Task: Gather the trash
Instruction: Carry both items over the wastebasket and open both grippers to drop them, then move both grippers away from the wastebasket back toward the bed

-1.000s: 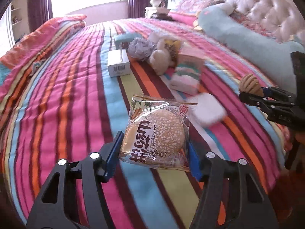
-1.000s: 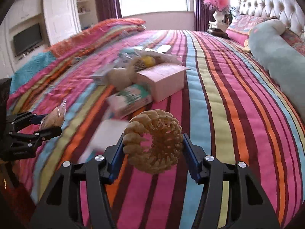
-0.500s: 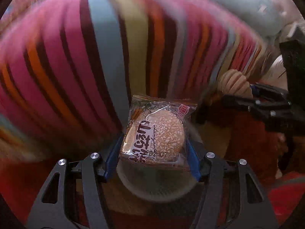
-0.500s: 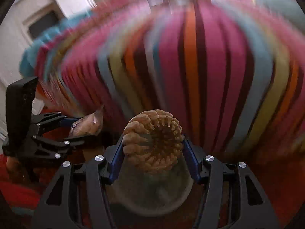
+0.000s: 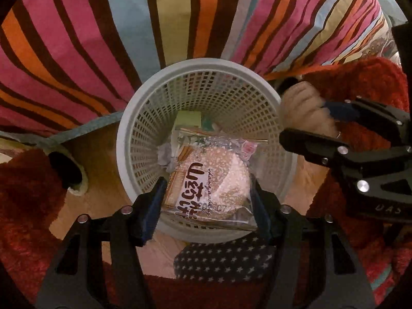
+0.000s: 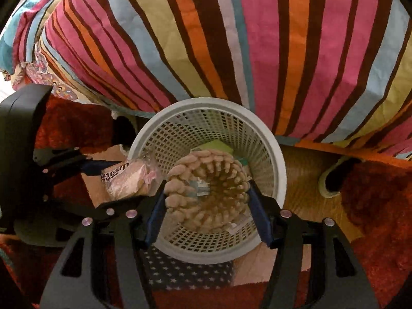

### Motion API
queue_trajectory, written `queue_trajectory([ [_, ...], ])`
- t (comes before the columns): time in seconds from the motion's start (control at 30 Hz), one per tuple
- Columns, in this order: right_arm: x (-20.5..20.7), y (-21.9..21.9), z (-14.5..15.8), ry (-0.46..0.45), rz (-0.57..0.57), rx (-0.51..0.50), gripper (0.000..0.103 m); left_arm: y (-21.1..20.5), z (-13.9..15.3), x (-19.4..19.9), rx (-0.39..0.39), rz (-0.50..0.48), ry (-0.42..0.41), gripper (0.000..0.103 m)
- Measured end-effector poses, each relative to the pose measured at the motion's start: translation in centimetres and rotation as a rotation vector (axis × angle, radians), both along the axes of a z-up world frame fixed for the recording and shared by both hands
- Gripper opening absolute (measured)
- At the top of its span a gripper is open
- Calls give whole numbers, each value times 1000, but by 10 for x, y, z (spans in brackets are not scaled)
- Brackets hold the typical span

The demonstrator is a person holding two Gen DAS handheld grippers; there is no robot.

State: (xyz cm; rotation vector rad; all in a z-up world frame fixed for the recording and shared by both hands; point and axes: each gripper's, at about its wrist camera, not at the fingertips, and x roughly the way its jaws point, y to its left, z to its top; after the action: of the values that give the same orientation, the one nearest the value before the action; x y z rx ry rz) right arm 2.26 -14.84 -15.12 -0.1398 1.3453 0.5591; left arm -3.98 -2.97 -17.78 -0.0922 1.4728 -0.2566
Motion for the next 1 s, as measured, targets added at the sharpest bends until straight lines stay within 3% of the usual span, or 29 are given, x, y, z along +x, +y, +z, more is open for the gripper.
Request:
queue_trajectory([
  [0.07, -4, -4, -1, -10, -15, -3, 74, -2, -3, 1, 38, 4, 3, 80],
  [0.23, -5, -18, 3, -19, -51, 9, 74, 3, 1, 4, 55, 28, -17, 82],
  [0.3, -5, -19, 3, -21, -57, 10, 74, 4, 1, 4, 52, 32, -21, 91],
  [0.53, -5, -16, 5, -33, -44, 4, 74, 2, 2, 6, 46, 29, -24, 92],
  [0.67, -6, -18, 23, -57, -49, 45, 74, 2, 9, 6, 66, 33, -33, 92],
  [0.73, -3, -20, 45, -91, -46, 95, 74, 5, 28, 7, 47, 25, -55, 92],
  [0.83, 12, -26, 100, -228, -57, 153, 74, 13, 77, 14, -13, 5, -121, 92],
  [1.0, 59, -26, 166, -449, -88, 170, 74, 47, 172, 56, 0, 35, -352, 92],
])
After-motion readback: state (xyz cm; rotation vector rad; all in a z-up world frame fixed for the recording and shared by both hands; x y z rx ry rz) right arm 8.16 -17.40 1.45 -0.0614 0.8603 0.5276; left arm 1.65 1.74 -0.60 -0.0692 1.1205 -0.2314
